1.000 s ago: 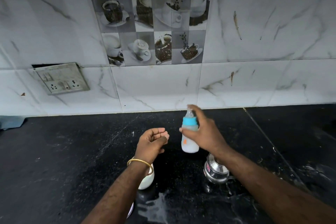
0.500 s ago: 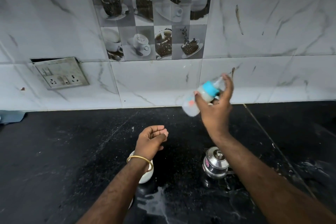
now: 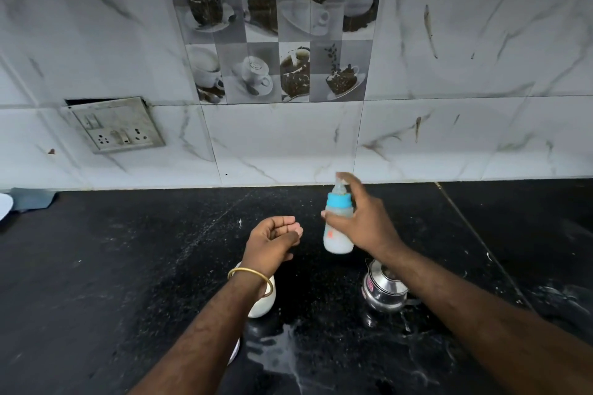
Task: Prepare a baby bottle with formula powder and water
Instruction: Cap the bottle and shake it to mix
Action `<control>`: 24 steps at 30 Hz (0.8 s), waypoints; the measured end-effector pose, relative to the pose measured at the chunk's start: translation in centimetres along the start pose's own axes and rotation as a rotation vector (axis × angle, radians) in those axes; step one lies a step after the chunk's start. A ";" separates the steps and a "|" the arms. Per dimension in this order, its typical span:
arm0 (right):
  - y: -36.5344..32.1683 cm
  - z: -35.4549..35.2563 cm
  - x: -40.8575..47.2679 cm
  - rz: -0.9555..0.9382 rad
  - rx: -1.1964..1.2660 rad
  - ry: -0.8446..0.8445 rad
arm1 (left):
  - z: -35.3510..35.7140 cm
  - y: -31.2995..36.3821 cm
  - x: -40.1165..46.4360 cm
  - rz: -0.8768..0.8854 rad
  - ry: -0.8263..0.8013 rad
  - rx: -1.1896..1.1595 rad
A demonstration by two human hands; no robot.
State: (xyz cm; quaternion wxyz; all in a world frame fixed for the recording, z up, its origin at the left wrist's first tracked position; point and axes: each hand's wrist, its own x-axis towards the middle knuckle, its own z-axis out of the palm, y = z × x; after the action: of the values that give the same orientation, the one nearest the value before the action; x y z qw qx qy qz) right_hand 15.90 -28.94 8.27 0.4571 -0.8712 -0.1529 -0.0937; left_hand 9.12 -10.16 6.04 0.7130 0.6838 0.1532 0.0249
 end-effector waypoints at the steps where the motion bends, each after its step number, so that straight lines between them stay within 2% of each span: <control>1: -0.7 -0.7 1.0 -0.032 0.057 0.103 | 0.0 0.1 0.1 0.000 0.002 -0.003; 4: -3.5 -2.9 3.0 -0.072 0.444 0.565 | -0.2 -0.1 0.1 -0.005 0.015 -0.006; 5: -3.5 -2.7 2.9 -0.081 0.467 0.595 | -0.2 -0.2 0.1 -0.008 0.020 -0.005; 6: -3.0 -1.9 2.2 -0.069 0.370 0.508 | -0.1 -0.2 0.1 -0.011 0.019 -0.001; 8: -1.2 -0.1 0.1 -0.002 0.084 0.108 | 0.1 -0.1 0.1 -0.009 0.007 0.004; 9: -0.4 0.1 -0.4 0.015 0.009 -0.004 | 0.1 0.0 0.1 -0.005 0.002 0.005; 10: -0.4 -0.2 -0.2 0.007 0.048 0.012 | 0.1 0.2 0.0 0.001 0.000 0.006; 11: -0.8 -1.0 0.5 -0.010 0.143 0.138 | 0.0 0.3 0.1 0.006 0.002 0.003; 13: -2.4 -2.5 2.1 -0.044 0.429 0.543 | -0.2 0.1 0.2 0.006 0.010 -0.002; 14: -2.7 -2.7 2.6 -0.068 0.541 0.669 | -0.2 0.0 0.2 0.003 0.015 -0.002; 15: -2.5 -2.3 2.5 -0.073 0.541 0.683 | -0.1 -0.2 0.2 -0.003 0.018 -0.002; 16: -1.7 -1.5 1.8 -0.049 0.416 0.574 | 0.1 -0.3 0.2 -0.009 0.014 0.001; 18: 0.3 0.6 -0.3 0.028 0.128 0.135 | 0.2 -0.3 0.2 -0.010 0.004 0.006; 19: 1.1 0.9 -0.9 0.044 0.051 0.011 | 0.2 -0.3 0.2 -0.006 -0.001 0.010; 20: 1.1 0.6 -0.8 0.034 0.063 0.022 | 0.1 -0.2 0.2 -0.003 -0.005 0.012; 21: 0.8 -0.2 0.0 0.022 0.140 0.145 | 0.0 -0.2 0.3 0.000 -0.005 0.010; 23: -1.0 -2.2 1.9 0.028 0.439 0.538 | -0.2 -0.4 0.4 -0.002 -0.001 0.006; 24: -1.5 -2.8 2.5 0.009 0.565 0.660 | -0.2 -0.5 0.4 -0.007 0.001 0.003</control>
State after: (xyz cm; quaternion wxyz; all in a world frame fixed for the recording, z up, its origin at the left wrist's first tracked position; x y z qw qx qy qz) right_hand 17.62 -29.96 11.77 0.7025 -0.6358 -0.0142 -0.3195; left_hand 9.34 -9.88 5.44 0.7120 0.6843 0.1562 0.0227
